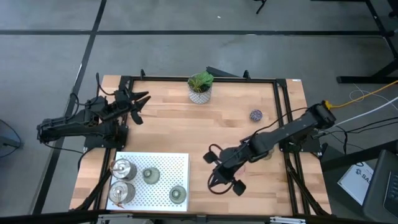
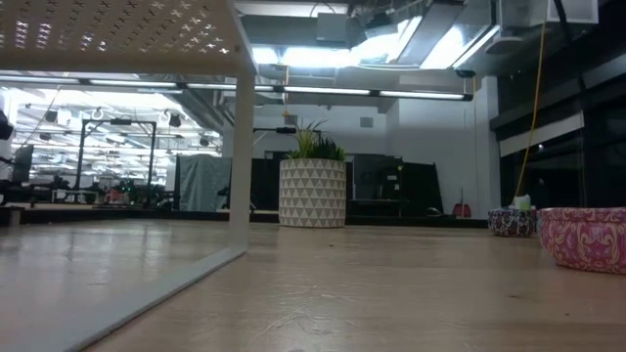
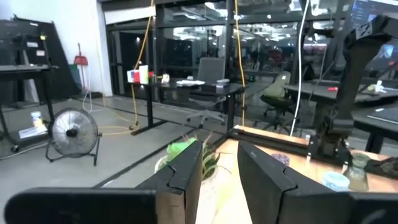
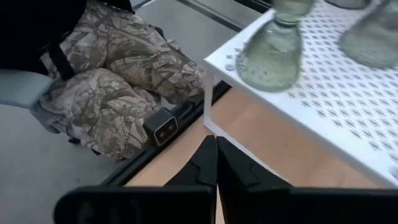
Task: Pick & Place candle stick holders
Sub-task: Put the top transparent candle holder on the shelf
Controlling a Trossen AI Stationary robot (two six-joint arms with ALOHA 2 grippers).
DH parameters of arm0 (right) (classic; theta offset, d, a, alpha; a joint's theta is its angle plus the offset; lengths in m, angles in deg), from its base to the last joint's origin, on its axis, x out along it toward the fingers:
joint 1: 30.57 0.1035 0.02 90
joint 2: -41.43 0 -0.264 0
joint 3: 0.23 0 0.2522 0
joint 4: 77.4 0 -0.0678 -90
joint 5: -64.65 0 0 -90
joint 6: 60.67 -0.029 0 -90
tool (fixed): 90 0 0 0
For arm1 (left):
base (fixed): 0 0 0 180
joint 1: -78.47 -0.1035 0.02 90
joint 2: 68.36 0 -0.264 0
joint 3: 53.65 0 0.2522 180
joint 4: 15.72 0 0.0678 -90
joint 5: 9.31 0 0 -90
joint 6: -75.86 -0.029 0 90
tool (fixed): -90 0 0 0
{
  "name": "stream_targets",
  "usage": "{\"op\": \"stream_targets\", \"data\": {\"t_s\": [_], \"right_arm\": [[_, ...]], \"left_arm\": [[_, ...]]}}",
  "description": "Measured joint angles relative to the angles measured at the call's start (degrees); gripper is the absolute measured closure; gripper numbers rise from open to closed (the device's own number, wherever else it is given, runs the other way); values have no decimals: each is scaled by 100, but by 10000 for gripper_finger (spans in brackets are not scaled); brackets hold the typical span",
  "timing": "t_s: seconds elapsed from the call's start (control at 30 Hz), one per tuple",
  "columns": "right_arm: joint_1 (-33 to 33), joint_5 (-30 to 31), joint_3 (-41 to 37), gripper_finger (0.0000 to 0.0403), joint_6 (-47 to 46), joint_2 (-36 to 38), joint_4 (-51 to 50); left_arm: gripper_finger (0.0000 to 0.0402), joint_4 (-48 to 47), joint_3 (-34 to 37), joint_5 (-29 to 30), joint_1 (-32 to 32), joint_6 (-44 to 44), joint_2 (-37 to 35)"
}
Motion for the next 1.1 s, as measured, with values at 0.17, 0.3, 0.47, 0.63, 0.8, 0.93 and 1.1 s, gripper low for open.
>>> {"op": "stream_targets", "data": {"t_s": [0.17, 0.3, 0.47, 0.63, 0.8, 0.93, 1.1], "right_arm": [[0, -107, 0, 401, 333, -502, 793], [-22, -102, 0, 402, 347, -809, 1665], [22, 687, 0, 402, 187, -947, 2186], [32, 999, 0, 402, 39, -947, 2167], [24, 381, 0, 402, -215, -949, 2265], [165, 1122, 4, 402, -759, -1099, 2684], [395, 1569, 4, 402, -828, -1486, 3501]], "left_arm": [[303, -30, 2, -11, 0, -1, 2], [304, -30, 2, -11, 2, -2, 2], [302, -30, 2, -13, 2, -2, 4], [305, -31, 2, -13, 2, -6, 4], [302, -30, 2, -14, 4, -7, 4], [303, -30, 2, -16, 4, -7, 4], [306, -30, 2, -16, 4, -5, 4]]}}
